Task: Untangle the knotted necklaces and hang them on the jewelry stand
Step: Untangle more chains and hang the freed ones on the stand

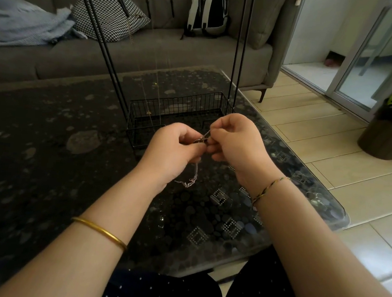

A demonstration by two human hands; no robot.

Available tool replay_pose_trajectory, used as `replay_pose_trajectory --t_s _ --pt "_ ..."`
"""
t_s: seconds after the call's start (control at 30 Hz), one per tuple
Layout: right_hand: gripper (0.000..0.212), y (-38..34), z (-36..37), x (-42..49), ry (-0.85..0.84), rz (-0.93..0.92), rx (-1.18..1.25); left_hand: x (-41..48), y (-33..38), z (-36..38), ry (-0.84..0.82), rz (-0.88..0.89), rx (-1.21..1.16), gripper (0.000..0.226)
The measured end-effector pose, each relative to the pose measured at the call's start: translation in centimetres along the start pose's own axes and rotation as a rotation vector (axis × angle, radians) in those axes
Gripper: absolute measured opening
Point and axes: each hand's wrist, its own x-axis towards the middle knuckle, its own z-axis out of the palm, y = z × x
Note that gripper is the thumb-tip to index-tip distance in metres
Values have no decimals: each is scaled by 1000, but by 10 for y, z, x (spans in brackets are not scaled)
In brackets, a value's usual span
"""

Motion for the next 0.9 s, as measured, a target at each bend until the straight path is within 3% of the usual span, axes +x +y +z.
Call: replay_pose_trajectory --t_s 0.17,0.33,0.53,0.7,0.9 --pt "17 2 -1 3 73 -28 -74 0 -1 -1 -13 32 37 16" --pt "22 5 -1 4 134 -21 -46 0 1 -2 -73 -36 -93 18" --pt "12 2 1 1 -22 120 167 2 2 -4 -53 -109 -219 12" --pt "14 -4 1 -2 -136 156 172 3 0 -3 14 -95 -156 4" --pt "13 -2 2 -3 -150 97 105 4 0 -5 94 -135 -174 10"
